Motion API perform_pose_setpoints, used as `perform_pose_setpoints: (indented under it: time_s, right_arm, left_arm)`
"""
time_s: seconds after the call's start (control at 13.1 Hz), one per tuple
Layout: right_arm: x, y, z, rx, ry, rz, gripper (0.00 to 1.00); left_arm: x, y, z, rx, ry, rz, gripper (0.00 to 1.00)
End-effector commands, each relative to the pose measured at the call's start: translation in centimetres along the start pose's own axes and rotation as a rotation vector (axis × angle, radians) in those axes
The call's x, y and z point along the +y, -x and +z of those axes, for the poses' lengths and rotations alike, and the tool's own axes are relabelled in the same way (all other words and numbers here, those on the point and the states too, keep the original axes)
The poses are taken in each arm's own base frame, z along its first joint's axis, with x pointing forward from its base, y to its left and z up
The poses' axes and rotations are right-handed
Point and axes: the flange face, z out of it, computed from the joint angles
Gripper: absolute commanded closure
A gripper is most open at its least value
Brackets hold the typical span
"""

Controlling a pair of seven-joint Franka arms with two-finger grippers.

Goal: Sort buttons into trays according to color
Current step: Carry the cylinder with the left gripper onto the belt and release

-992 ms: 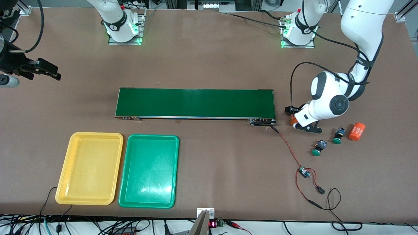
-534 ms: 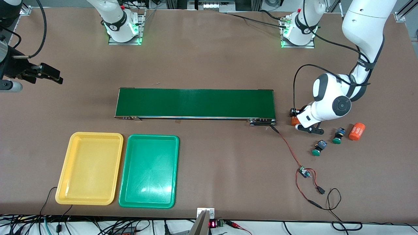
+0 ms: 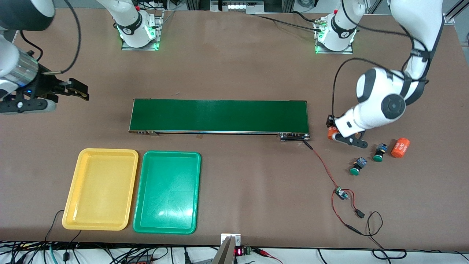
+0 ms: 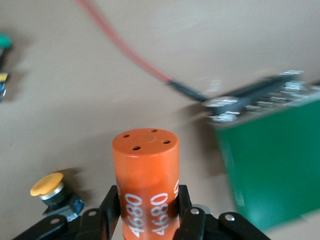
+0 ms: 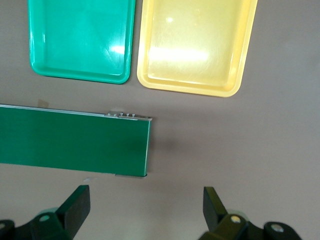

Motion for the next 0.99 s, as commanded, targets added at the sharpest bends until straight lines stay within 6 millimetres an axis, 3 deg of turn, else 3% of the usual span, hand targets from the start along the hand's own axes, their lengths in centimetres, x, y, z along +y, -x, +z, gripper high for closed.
perform_pose_setpoints:
  time_s: [0.0,0.08,0.38,0.53,0.69,0.92]
  right_arm:
    - [-0.7,-0.5,-0.8,0.029,0.042,-0.021,0.0]
    - [-0.7,-0.5,-0.8,0.029,0.043,-0.021,0.0]
    - [-0.6,-0.2,-1.6,0.036,0.036,-0.018,0.0]
    - [-0.6,-0.5,-1.2,0.039,0.034,-0.003,0.0]
    - [-0.3,-0.7,-0.9,0.033,0.032,0.001,0.0]
    - [1.9,-0.7,-1.0,0.034,0.025,0.028,0.0]
  left_arm:
    - [5.5,1.0,-1.0,-0.04,0.015,0.251,1.0]
    - [7.0,0.9,-0.9,-0.043,0.018,0.34,1.0]
    - [9.8,0.3,0.7,-0.055,0.035,0.682,1.0]
    - [10.9,0.1,1.9,-0.072,0.042,0.79,1.0]
    - [13.0,-0.3,1.6,-0.072,0.019,0.883,1.0]
    - [14.8,-1.2,2.5,-0.121,-0.109,1.018,1.0]
